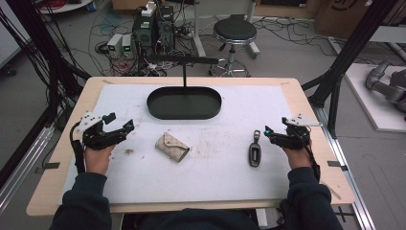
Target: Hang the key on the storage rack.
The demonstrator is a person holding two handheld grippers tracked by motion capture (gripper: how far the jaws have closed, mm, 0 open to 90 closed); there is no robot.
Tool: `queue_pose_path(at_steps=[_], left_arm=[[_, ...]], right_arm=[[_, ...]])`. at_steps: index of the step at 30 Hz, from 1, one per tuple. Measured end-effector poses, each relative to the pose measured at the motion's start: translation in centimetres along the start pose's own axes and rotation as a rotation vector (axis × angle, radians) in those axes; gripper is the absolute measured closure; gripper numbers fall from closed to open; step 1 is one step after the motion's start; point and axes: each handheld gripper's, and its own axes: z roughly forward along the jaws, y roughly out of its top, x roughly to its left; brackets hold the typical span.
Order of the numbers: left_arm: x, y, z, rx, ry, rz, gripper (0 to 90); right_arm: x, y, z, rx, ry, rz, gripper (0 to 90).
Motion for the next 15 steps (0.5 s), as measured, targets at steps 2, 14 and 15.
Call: queue_pose_path(at_steps=[2, 14, 15], left_arm=[[-0.01, 0.0, 0.01, 0.0, 0.0, 0.001, 19.8], [0.08, -0.09, 0.62, 0.01, -0.004, -0.004, 20.3], [0.08, -0.09, 0.62, 0.01, -0.004, -0.004, 20.3]], right_arm=[[0.06, -0.03, 0.07, 0.003, -0.001, -0.001, 24.0], [0.17, -0.3, 0.38, 0.029, -0.001, 0.022, 24.1], [0.19, -0.36, 0.42, 0.031, 0.004, 0.025, 24.6]])
